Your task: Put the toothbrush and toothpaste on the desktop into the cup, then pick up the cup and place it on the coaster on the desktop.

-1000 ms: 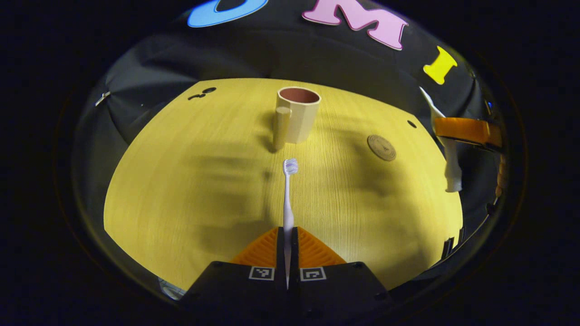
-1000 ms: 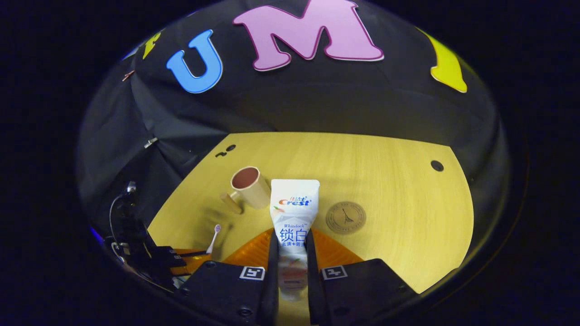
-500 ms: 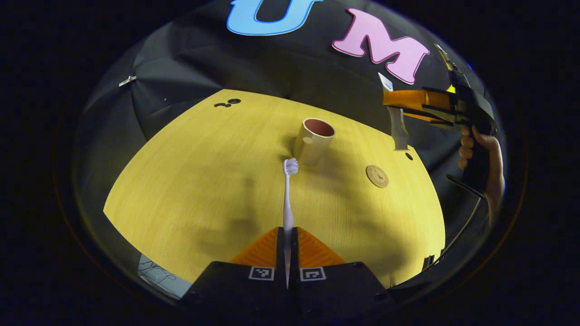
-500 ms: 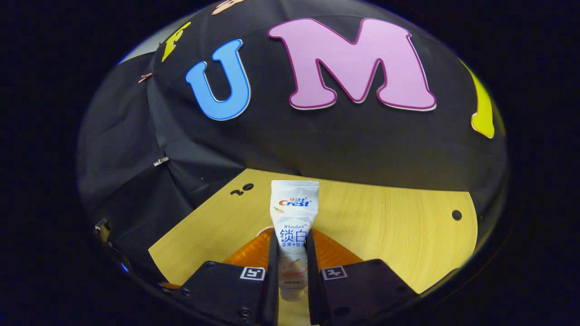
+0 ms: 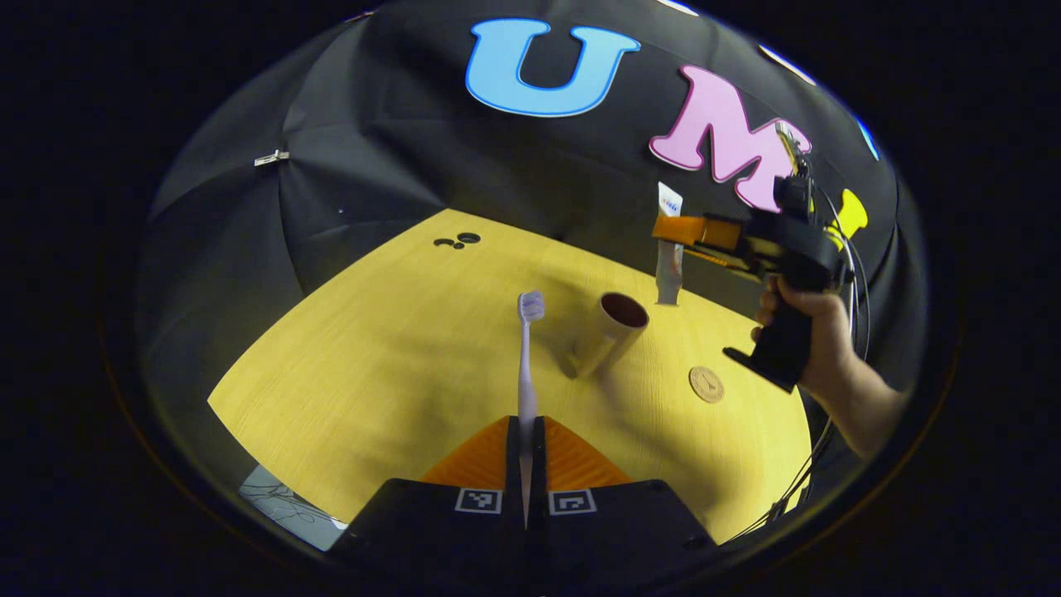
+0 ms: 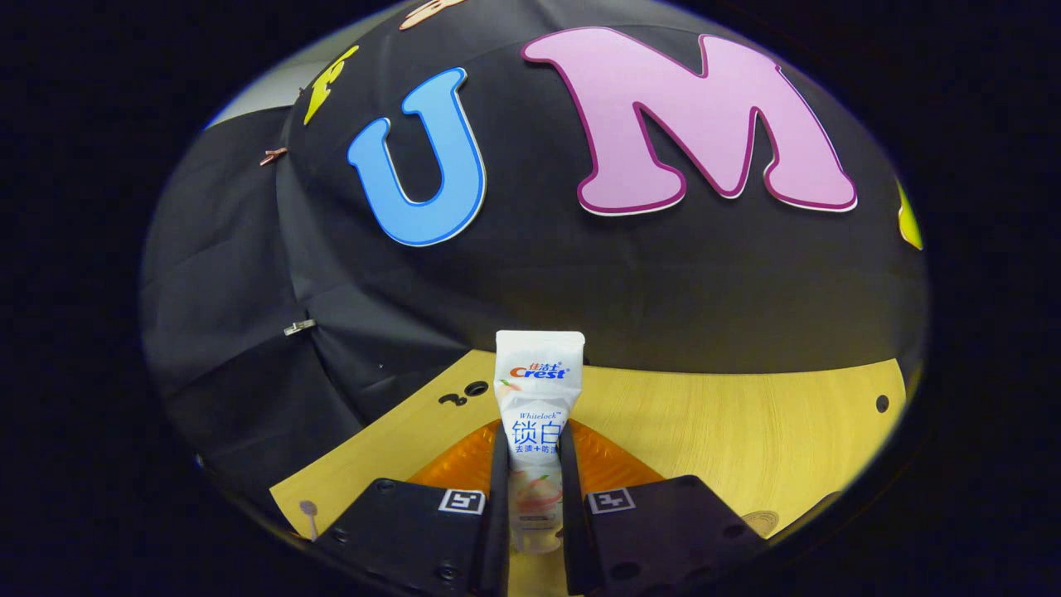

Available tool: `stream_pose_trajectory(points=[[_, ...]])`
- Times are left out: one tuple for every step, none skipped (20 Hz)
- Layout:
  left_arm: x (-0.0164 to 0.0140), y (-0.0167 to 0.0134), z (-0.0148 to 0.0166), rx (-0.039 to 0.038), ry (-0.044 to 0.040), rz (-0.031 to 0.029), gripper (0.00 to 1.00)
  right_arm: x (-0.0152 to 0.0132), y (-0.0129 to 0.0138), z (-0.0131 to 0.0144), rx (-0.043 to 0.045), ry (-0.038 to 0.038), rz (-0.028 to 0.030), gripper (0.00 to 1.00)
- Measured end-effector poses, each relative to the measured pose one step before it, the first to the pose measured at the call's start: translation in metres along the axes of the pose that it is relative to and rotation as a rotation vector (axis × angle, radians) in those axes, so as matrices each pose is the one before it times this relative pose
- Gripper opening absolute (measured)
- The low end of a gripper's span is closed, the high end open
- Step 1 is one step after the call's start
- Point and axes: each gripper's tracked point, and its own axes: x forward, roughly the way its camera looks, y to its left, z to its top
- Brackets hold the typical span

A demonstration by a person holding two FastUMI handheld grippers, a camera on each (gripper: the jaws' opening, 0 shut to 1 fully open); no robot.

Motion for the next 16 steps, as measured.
stream_pose_trajectory(points=[[0.00336, 0.00378, 0.00622, -0.00713, -0.01490, -0.00480, 0.06, 0.00598, -0.00044, -0.00287, -0.00205, -0.00595, -0.00296, 0.30], [0.00333, 0.00385, 0.00481, -0.00598, -0.01644, -0.00209, 0.06, 0.00656, -0.00034, -0.00398, 0.00201, -0.00780, -0.00322, 0.30], [0.00387, 0.00274, 0.00415, -0.01069, -0.01767, 0.00058, 0.06, 0.00669, -0.00007, -0.00354, 0.00181, -0.00770, -0.00174, 0.30], [0.00276, 0.00019, 0.00360, -0.01334, -0.01737, -0.00600, 0.06, 0.00565, -0.00090, -0.00383, 0.00060, -0.00786, -0.00390, 0.30], [0.00519, 0.00077, 0.00681, -0.00965, -0.01335, -0.01155, 0.06, 0.00459, -0.00142, -0.00355, -0.00505, -0.01019, -0.00421, 0.30], [0.00235, -0.00121, 0.00264, -0.00283, -0.00995, -0.00586, 0.06, 0.00453, -0.00098, -0.00473, -0.00613, -0.00681, -0.00436, 0.30], [0.00275, -0.00081, 0.00285, 0.00060, -0.01210, -0.00659, 0.06, 0.00318, 0.00143, -0.00607, -0.00228, -0.00354, 0.00142, 0.30], [0.00308, -0.00163, 0.00138, 0.00228, -0.01075, -0.01189, 0.06, 0.00346, 0.00103, -0.00653, -0.00111, 0.00365, 0.00018, 0.30], [0.00222, -0.00160, 0.00120, 0.00303, -0.00409, -0.01130, 0.06, 0.00186, -0.00079, -0.00695, -0.00402, 0.00364, -0.00377, 0.30], [0.00171, -0.00045, 0.00040, 0.00403, -0.00317, -0.00556, 0.11, 0.00108, -0.00123, -0.00624, -0.00739, 0.00219, -0.00635, 0.30], [0.00135, 0.00005, -0.00008, 0.00264, 0.00063, -0.00453, 0.06, -0.00016, -0.00063, -0.00630, -0.00554, 0.00689, -0.00458, 0.30], [0.00103, -0.00139, -0.00009, 0.00166, -0.00016, -0.00578, 0.06, -0.00001, 0.00019, -0.00591, -0.00172, 0.00629, -0.00131, 0.25], [-0.00014, -0.00049, 0.00071, 0.00058, -0.00009, -0.00238, 0.06, -0.00117, -0.00056, -0.00540, 0.00250, 0.00939, -0.00255, 0.31], [-0.00008, 0.00119, -0.00138, 0.00058, 0.00119, -0.00030, 0.06, 0.00193, 0.00007, -0.00552, 0.00046, 0.00937, -0.00004, 0.27], [-0.00104, 0.00150, -0.00034, 0.00225, 0.00051, 0.00065, 0.06, -0.00345, 0.00167, -0.00621, 0.00122, 0.01111, 0.01285, 0.35], [-0.00015, 0.00226, -0.00257, 0.00217, 0.00263, 0.00315, 0.06, -0.00289, 0.00215, -0.00557, 0.00054, 0.00586, 0.01039, 0.41]])
